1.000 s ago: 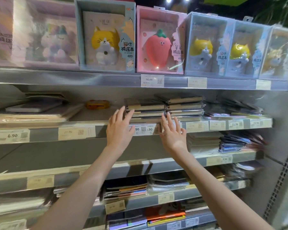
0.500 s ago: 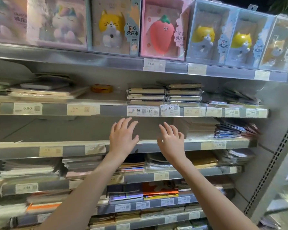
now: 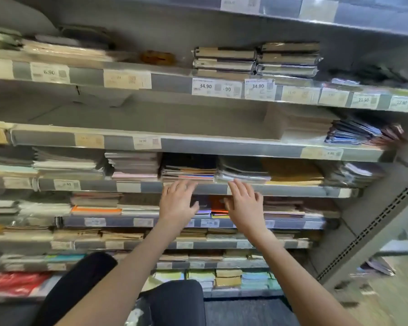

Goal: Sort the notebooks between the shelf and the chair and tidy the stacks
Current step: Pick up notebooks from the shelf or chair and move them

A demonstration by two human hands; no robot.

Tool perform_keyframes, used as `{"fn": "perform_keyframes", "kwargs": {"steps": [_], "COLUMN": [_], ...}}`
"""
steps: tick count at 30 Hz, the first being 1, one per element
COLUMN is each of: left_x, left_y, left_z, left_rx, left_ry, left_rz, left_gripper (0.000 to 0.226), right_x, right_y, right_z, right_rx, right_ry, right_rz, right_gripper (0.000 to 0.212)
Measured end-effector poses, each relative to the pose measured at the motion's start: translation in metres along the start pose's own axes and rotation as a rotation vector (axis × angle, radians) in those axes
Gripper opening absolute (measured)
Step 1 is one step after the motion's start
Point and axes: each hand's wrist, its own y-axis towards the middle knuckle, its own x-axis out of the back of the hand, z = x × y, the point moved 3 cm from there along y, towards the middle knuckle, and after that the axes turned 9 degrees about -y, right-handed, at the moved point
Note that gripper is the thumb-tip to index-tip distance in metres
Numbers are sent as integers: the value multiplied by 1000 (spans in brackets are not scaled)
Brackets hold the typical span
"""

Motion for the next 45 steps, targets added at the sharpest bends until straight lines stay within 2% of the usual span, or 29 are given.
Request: {"fn": "perform_keyframes", "kwargs": {"steps": [5,10,14,24,29,38,41,45], "left_x": [-46,-91,-130,-226,-257,-296,-302,-304], "left_y": [-45,-84,-120,-244,-288,-333,-337,-337], "left_z": [42,95,143,261,294,317,316,315], "left_rx": [91,172,275,716,902,1180,1229,1270], "left_ry": [-6,-51,-81,-217,-303,-489,-545,-634], "left_rz": [108,166,225,398,388,334,314,251], "left_gripper": [57,56,55,57,62,83,82,77], "right_x": [-65,-125,-172,-304,-353,-421,-431,-433], "right_y": [-34,-65,-92,-173,-200,-212,-214,-223], "right_z": [20,52,82,159,186,227,237,248], "right_rx": [28,85,116,169,178,-20,-151,-302], "right_ry": [2,74,90,239,265,490,659,791], "right_rz": [128,134,208,549,695,919,962,937], "right_gripper": [52,44,45,46,53,70,70,72]}}
